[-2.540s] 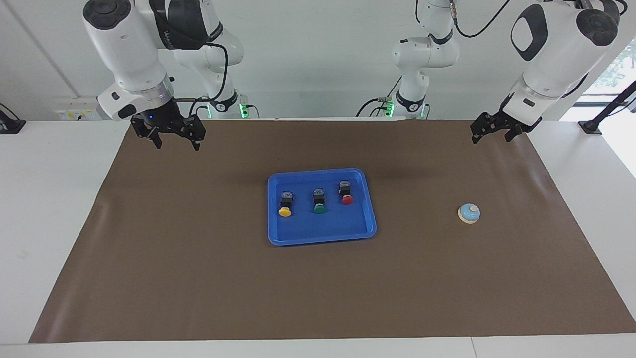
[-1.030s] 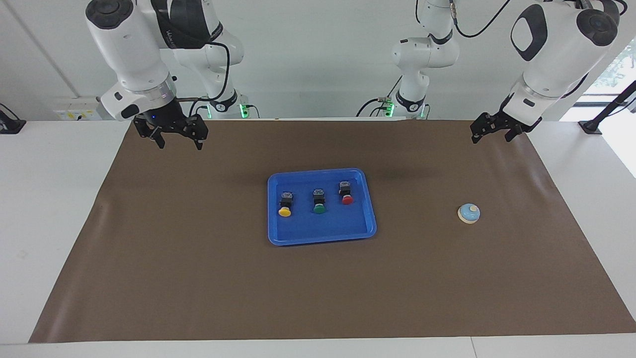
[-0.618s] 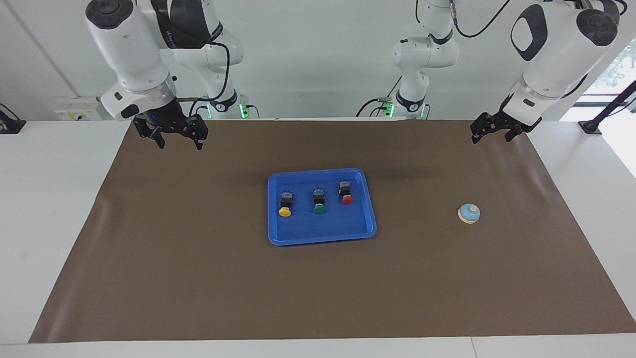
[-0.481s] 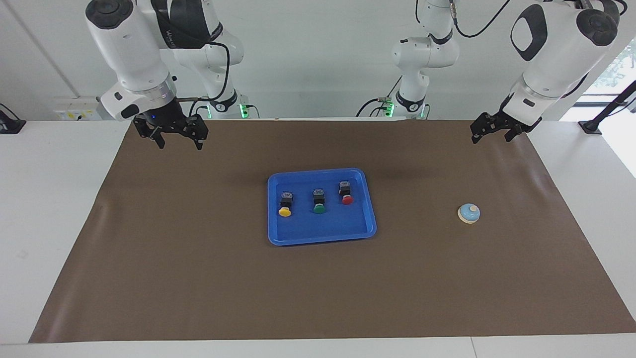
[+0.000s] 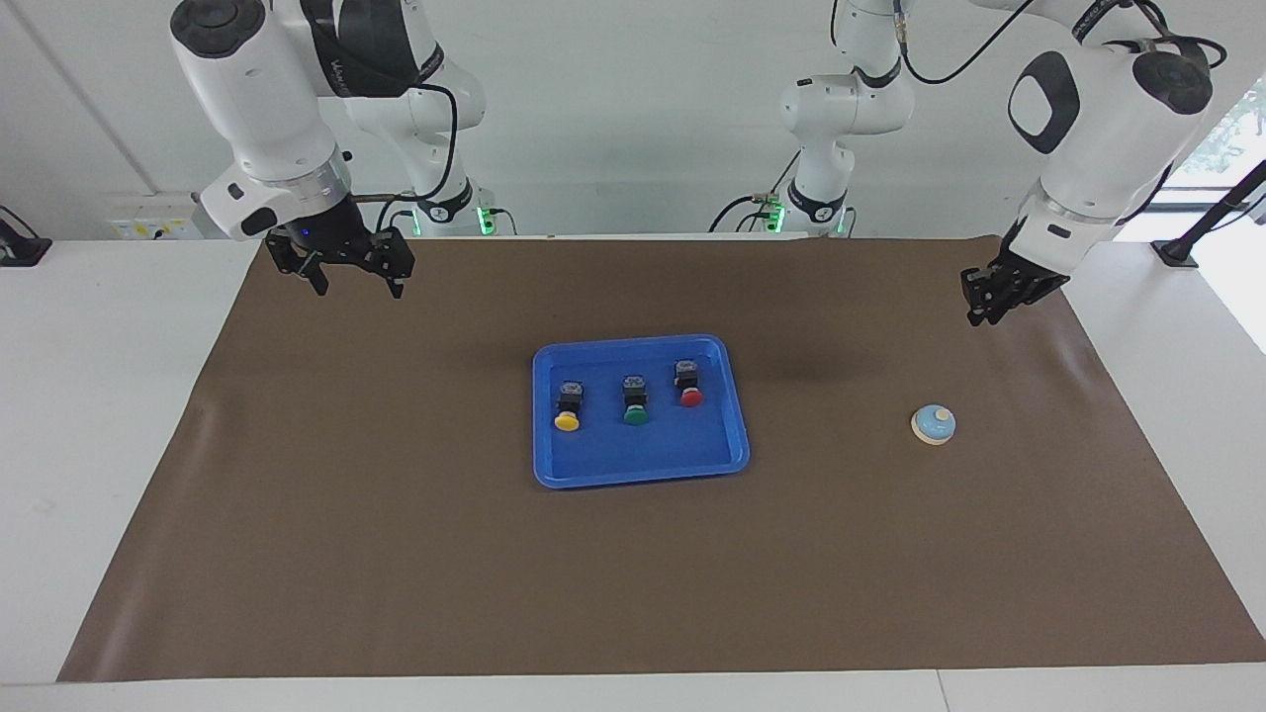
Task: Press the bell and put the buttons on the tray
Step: 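Press the bell top again with the left gripper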
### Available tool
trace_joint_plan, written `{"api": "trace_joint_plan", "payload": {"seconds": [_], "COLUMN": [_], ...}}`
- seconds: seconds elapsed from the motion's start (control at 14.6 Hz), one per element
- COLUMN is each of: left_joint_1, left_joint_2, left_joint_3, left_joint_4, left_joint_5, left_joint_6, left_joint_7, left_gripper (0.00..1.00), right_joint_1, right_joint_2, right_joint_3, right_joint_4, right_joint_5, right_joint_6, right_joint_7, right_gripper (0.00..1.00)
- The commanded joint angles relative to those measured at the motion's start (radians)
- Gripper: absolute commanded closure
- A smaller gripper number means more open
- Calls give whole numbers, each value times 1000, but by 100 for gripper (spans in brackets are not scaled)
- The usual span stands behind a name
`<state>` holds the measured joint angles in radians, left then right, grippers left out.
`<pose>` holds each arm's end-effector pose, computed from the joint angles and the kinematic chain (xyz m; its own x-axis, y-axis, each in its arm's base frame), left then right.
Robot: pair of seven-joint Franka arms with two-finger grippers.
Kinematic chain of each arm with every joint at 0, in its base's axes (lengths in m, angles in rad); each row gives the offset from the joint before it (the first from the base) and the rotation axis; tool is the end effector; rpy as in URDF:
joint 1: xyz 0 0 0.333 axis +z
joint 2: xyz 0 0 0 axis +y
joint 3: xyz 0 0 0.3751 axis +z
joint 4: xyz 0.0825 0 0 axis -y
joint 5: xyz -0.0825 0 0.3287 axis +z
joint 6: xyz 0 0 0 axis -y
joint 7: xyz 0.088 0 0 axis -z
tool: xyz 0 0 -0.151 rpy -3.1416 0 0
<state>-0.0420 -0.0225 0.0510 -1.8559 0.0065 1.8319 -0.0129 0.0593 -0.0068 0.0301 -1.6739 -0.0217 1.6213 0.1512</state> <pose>0.5006 0.0056 0.5531 0.9998 0.0202 -0.0015 0.0202 -0.9998 -0.0051 0.4944 0.0412 0.6043 0.9973 -0.0607 -0.0420 -0.0596 -0.9978 0.0285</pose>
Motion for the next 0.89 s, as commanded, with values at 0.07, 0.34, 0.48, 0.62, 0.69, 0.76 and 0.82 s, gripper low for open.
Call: {"api": "trace_joint_plan", "payload": {"seconds": [0.07, 0.34, 0.48, 0.62, 0.69, 0.76, 0.82], "left_joint_1": [4, 13, 14, 16, 19, 24, 24], "left_joint_2": [117, 164, 185, 187, 190, 200, 211], "left_joint_3": [-2, -2, -2, -2, -2, -2, -2], "left_joint_4": [-71, -173, -189, -213, -220, -224, -226], "left_joint_5": [-16, -16, -16, -16, -16, -16, -16], "left_joint_6": [173, 368, 412, 449, 466, 478, 486], "left_joint_7": [2, 5, 5, 4, 4, 4, 4], "left_gripper": [100, 100, 100, 100, 100, 100, 100], "right_joint_1": [-13, -13, -13, -13, -13, -13, -13], "right_joint_2": [-12, -12, -12, -12, -12, -12, -12], "right_joint_3": [7, 7, 7, 7, 7, 7, 7], "right_joint_4": [-9, -9, -9, -9, -9, -9, -9], "right_joint_5": [12, 12, 12, 12, 12, 12, 12], "right_joint_6": [-4, -4, -4, -4, -4, -4, -4], "right_joint_7": [-12, -12, -12, -12, -12, -12, -12], "right_gripper": [0, 0, 0, 0, 0, 0, 0]}}
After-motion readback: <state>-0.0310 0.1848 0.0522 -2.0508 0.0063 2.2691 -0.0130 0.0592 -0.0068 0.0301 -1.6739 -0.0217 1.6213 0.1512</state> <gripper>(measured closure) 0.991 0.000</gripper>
